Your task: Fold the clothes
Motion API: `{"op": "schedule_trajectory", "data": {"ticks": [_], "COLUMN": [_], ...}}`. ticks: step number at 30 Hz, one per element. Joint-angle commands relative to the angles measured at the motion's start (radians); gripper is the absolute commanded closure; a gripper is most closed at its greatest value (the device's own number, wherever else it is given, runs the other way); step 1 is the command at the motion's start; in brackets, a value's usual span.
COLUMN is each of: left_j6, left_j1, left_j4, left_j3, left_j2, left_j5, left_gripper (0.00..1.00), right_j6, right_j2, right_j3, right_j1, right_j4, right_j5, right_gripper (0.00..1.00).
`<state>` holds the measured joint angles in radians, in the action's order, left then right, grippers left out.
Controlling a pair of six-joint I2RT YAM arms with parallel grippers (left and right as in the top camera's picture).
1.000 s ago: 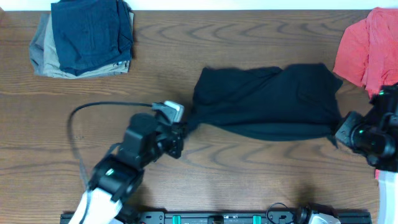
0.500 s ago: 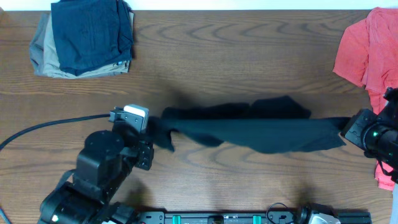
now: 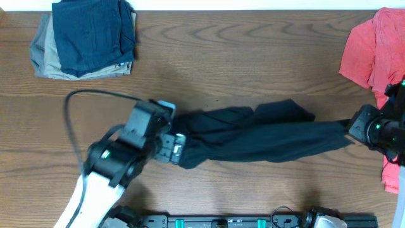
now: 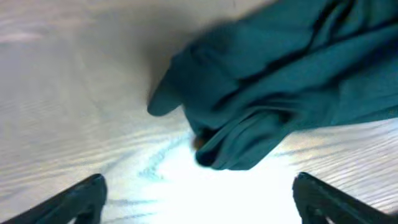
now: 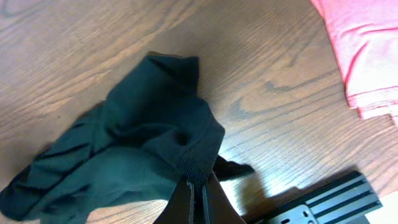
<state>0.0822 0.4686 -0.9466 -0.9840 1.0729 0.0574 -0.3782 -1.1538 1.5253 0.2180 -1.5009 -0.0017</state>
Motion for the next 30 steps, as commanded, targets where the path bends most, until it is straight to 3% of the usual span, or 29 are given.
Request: {"op": "schedule_trajectory", "data": {"ticks": [1, 7, 13, 18, 24, 28, 30], "left_j6": [0.013, 0.126, 0.127, 0.220, 0.234, 0.238, 0.237], "left_j1": [0.001, -0.003, -0.003, -0.003, -0.003, -0.013, -0.032], "left_j4": [-0.010, 0.018, 0.034, 0.029, 0.044, 0.070, 0.081], "left_j3": [0.015, 0.015, 0.015, 0.015, 0.015, 0.015, 0.015], "left_j2": [0.091, 0.226, 0.343, 0.449, 0.568, 0.606, 0.599], "left_j5": [0.034, 0.053, 0.092, 0.095, 0.145, 0.178, 0.225], "left_gripper": [0.02, 0.02, 0.02, 0.02, 0.01, 0.38, 0.40], "right_j6": [0.016, 0.017, 0.017, 0.021, 0.029, 0.029, 0.039], "right_j2": [-0.018, -0.045, -0.053, -0.053, -0.053, -0.053, -0.053], "right_j3": [0.017, 0.017, 0.016, 0.016, 0.016, 0.016, 0.016], "right_j1": [0.004, 0.004, 0.004, 0.004, 0.004, 0.004, 0.004], "right_j4": [-0.001, -0.002, -0.003, -0.007, -0.011, -0.011, -0.011], "right_j5": [0.058, 0.058, 0.058, 0.058, 0.058, 0.058, 0.059], "right_gripper": [0.99, 0.99, 0.99, 0.99, 0.99, 0.99, 0.99]}}
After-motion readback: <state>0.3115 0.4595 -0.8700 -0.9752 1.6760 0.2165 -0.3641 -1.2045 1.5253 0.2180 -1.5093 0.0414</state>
